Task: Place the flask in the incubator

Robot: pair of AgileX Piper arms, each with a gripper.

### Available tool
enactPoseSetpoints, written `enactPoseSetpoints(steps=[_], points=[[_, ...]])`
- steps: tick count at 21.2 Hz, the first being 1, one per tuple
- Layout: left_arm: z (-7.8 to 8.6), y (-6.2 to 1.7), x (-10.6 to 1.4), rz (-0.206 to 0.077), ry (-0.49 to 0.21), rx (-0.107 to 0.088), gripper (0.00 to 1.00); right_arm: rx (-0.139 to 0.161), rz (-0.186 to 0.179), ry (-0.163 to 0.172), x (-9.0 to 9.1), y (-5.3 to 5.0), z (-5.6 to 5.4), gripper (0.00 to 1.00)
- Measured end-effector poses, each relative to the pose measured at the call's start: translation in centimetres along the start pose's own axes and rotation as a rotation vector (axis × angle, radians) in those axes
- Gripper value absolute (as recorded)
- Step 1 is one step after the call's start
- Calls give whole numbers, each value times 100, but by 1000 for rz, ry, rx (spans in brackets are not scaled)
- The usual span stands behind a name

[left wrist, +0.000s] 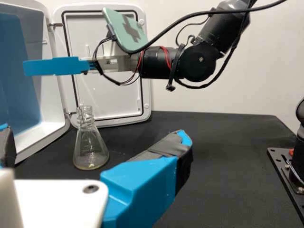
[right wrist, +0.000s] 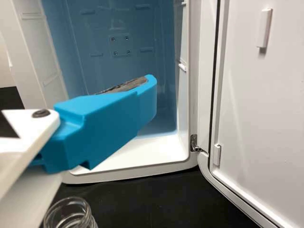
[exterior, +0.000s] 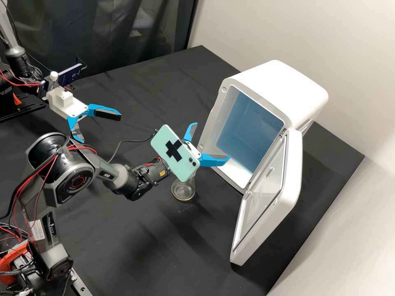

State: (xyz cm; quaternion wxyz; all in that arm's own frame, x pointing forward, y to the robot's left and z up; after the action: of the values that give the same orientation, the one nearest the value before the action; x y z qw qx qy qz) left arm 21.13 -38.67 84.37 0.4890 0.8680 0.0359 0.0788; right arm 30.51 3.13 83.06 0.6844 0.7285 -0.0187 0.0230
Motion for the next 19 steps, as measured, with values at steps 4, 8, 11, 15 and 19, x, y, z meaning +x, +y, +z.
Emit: enactPoseSetpoints(steps=[4, 8, 11, 15, 19], points=[[-73, -14, -42, -6, 35, -14, 100, -6, -1, 12, -203, -1, 103, 100], [-168, -4, -73, -2, 78, -15, 100, -35, -11, 55, -428, -42, 175, 100], [-210, -12, -101, -5, 101, -18, 100, -42, -44, 25, -553, -88, 270, 100], [-243, -12, -117, -5, 116, -18, 100, -36, -61, -9, -667, -107, 348, 100], [-270, -5, -126, -3, 126, -17, 100, -39, -106, -24, -680, -218, 384, 100]])
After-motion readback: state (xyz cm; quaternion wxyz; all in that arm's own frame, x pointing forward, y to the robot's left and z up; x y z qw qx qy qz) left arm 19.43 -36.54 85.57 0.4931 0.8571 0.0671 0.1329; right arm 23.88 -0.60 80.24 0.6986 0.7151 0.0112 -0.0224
